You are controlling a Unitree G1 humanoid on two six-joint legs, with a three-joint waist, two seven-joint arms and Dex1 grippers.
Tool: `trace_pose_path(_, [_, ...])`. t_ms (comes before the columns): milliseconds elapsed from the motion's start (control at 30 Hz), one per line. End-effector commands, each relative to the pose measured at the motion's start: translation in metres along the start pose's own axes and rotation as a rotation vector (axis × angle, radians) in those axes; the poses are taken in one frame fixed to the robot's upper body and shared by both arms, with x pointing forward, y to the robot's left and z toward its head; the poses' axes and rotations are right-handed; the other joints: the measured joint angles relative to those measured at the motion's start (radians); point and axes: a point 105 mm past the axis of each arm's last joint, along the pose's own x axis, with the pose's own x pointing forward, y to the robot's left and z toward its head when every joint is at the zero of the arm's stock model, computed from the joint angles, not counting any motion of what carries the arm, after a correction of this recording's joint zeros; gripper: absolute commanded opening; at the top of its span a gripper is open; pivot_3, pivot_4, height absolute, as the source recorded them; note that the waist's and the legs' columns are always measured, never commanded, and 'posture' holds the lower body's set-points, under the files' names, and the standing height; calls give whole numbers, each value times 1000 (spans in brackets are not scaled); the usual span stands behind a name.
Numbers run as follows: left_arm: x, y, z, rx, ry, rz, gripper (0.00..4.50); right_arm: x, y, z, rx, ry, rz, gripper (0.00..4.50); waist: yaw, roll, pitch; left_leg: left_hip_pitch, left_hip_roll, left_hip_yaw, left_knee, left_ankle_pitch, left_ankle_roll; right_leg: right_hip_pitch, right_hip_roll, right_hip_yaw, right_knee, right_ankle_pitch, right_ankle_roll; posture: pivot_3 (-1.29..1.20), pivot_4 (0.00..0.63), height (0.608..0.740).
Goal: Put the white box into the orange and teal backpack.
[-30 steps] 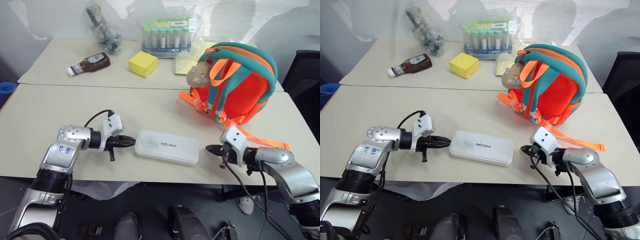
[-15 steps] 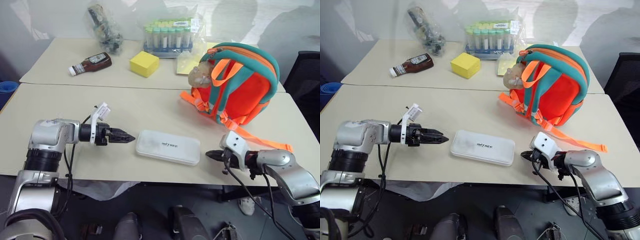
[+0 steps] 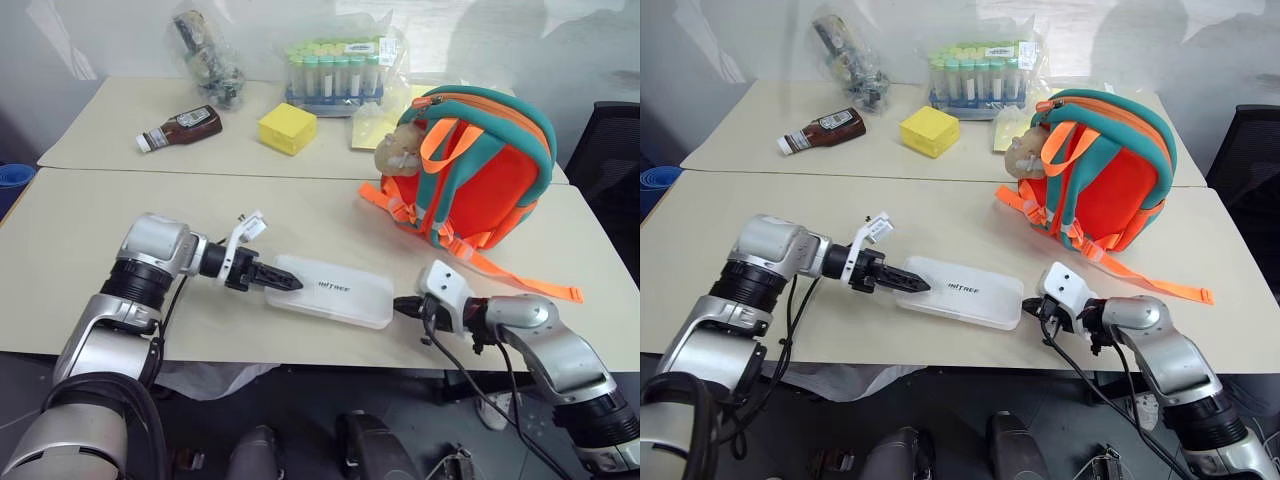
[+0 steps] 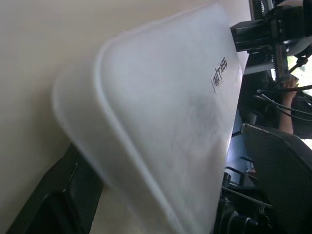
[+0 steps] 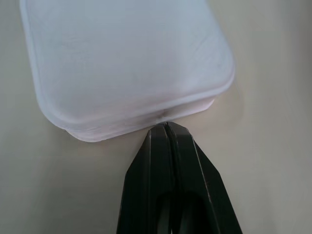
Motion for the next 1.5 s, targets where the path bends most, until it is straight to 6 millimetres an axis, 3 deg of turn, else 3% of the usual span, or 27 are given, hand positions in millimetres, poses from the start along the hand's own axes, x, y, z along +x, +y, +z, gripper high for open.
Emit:
trace_pose_path(33, [15, -7, -4, -31, 29, -51, 4485, 2, 3, 9, -15, -20, 7, 0, 0, 0, 0, 0, 0, 0, 0, 0, 0, 0, 0, 0, 0, 0, 0, 0, 150, 740])
trace_pose_path(133, [14, -11, 2, -31, -3, -74, 3901, -1, 3, 7, -9, -11, 1, 0, 0, 0, 0, 0, 0, 0, 0, 0, 0, 0, 0, 0, 0, 0, 0, 0, 150, 740])
trace_pose_path(367, [-3, -13, 8, -30, -63, -86, 1864, -9, 9, -2, 13, 12, -11, 0, 1, 0, 0, -1, 0, -1, 0, 0, 0, 0, 0, -1, 0, 0, 0, 0, 150, 740])
trace_pose_path(467, [-10, -18, 11, -32, -92, -113, 1265, -10, 9, -3, 15, 11, -17, 0, 1, 0, 0, -1, 0, -1, 0, 0, 0, 0, 0, -1, 0, 0, 0, 0, 150, 740])
trace_pose_path(600, [-16, -29, 15, -24, -121, -154, 1265, -14, 2, 1, 13, -13, -78, 0, -3, 0, 0, -1, 0, -1, 0, 0, 0, 0, 1, 0, 0, 0, 0, 0, 150, 740])
trace_pose_path(700, [-25, -38, 19, 2, -164, -178, 1265, -29, -10, 11, 56, -74, -166, 167, -1, 0, 0, -1, 1, -1, 0, 0, 0, -1, 0, 0, 0, 0, 0, 0, 150, 740])
trace_pose_path(767, [-35, -45, 23, 20, -215, -197, 1265, -48, -21, 23, 141, -152, -223, 553, -1, 0, 0, -2, 1, -1, 0, 0, -1, -1, 0, 0, 0, 0, 0, 0, 150, 740])
trace_pose_path(900, [-56, -51, 30, 50, -313, -190, 1265, -78, -46, 46, 227, -281, -345, 1840, -2, 0, 0, -2, 2, -1, 0, 0, -1, -1, 0, -1, 1, 0, 0, 0, 150, 740])
trace_pose_path(1000, [-74, -52, 32, 82, -392, -174, 1265, -85, -65, 67, 303, -398, -395, 2791, -9, 0, 0, 0, 2, 0, 0, 0, -1, -1, 1, 0, 2, 0, 0, 0, 150, 740])
trace_pose_path(1167, [-98, -75, 43, 271, -540, -207, 1265, -58, -93, 84, 402, -467, -437, 4482, -6, 1, 1, -1, 3, -1, 0, 1, -2, -2, 1, -1, 2, 0, -1, 0, 150, 740])
trace_pose_path(1267, [-107, -84, 47, 342, -596, -207, 1265, -38, -104, 100, 459, -519, -414, 4482, -8, 1, 1, -3, 2, 1, 0, 1, -2, -4, 0, 0, 2, 0, 0, 0, 150, 740])
trace_pose_path(1367, [-111, -84, 50, 351, -637, -177, 1265, -22, -116, 103, 465, -512, -429, 4482, -9, 2, 1, -3, 2, 1, -1, 1, -3, -4, 0, 0, 2, 0, 0, 0, 150, 740])
trace_pose_path(1500, [-117, -82, 49, 369, -673, -129, 1265, -18, -127, 107, 464, -556, -435, 4308, -8, 2, 1, -3, 2, 1, -1, 1, -2, -4, 0, 0, 1, 0, 0, 0, 150, 740])
